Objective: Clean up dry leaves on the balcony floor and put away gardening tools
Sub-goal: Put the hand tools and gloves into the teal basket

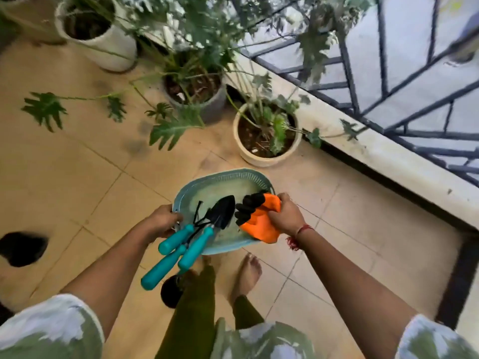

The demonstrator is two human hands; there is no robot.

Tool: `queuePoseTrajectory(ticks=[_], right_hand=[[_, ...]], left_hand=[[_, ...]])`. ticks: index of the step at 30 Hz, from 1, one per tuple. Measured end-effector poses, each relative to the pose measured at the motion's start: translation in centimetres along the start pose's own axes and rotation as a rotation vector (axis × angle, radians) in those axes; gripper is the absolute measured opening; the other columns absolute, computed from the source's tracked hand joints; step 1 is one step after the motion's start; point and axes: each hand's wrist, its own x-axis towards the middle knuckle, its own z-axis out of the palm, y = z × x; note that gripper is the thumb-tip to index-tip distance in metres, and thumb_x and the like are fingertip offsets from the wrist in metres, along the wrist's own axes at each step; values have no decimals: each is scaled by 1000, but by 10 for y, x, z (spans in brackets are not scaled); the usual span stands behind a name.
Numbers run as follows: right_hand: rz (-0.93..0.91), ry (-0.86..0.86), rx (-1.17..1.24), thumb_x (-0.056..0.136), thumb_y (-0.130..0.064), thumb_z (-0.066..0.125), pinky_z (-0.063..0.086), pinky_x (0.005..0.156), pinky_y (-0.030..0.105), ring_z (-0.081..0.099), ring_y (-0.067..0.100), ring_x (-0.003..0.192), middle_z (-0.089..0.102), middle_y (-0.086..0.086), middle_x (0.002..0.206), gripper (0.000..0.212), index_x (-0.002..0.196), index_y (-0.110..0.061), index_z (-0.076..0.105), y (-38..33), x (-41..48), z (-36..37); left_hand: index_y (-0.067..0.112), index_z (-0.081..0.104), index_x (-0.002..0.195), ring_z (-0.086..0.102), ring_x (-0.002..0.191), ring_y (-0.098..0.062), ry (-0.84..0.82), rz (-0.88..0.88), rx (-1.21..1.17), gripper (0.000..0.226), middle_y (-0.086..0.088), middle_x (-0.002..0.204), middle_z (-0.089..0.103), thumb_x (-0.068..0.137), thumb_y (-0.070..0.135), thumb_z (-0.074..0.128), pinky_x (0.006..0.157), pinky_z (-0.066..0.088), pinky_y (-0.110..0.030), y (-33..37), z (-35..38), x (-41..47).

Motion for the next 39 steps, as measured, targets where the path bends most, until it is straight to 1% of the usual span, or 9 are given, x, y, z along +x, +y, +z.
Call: queuePoseTrajectory(ticks=[6,13,17,21,24,29,33,36,39], right_hand=[[154,99,153,81,-6,55,43,82,34,56,33,103,60,17,114,39,118,-8,44,71,-21,-42],[383,155,319,83,-6,55,44,81,36,52,29,96,56,15,109,39,120,-9,42,133,-33,-69],[468,202,387,84,-3,54,45,84,40,53,29,96,54,13,104,38,119,-7,41,151,-40,-89],[516,276,465,84,-1,54,41,77,33,52,28,93,54,15,103,36,117,-7,41,170,-38,-114],[546,331,517,84,-1,56,41,79,33,52,26,93,54,13,103,38,118,-7,42,188,-26,-125],[585,406,660,84,4,52,49,84,46,54,28,96,55,18,111,35,116,-10,43,221,7,-127],[619,390,705,84,0,51,49,89,54,55,35,106,55,19,115,42,123,-9,42,244,37,-118],[623,365,715,84,0,51,49,87,56,55,36,105,54,16,110,39,120,-10,42,256,59,-111],[634,370,696,83,1,51,49,88,53,55,34,103,56,20,113,37,119,-7,44,268,79,-106]], left_hand=[[4,54,109,55,56,-21,-76,64,167,18,-10,75,57,94,3,43,36,44,-19,62,63,0],[8,53,104,57,63,-20,-168,103,394,14,-8,77,57,94,8,43,47,47,-25,128,125,7],[11,57,103,63,80,-30,-188,156,494,18,-17,96,64,88,9,48,65,55,-35,163,152,12],[14,56,99,66,91,-34,-194,246,617,15,-19,101,67,86,14,49,74,57,-38,200,183,24],[7,58,109,66,95,-35,-192,309,684,26,-21,105,67,85,12,49,81,56,-45,221,207,46],[19,55,111,65,96,-32,-223,405,795,43,-10,105,66,71,34,63,80,56,-44,239,247,102],[11,52,114,61,97,-31,-175,450,928,34,-10,106,61,84,25,60,75,50,-31,253,270,122],[14,54,113,62,97,-30,-216,444,976,36,-10,111,64,79,25,61,85,53,-40,253,280,164],[11,56,111,61,98,-33,-239,471,1078,34,-15,109,64,78,20,58,86,53,-46,259,292,196]])
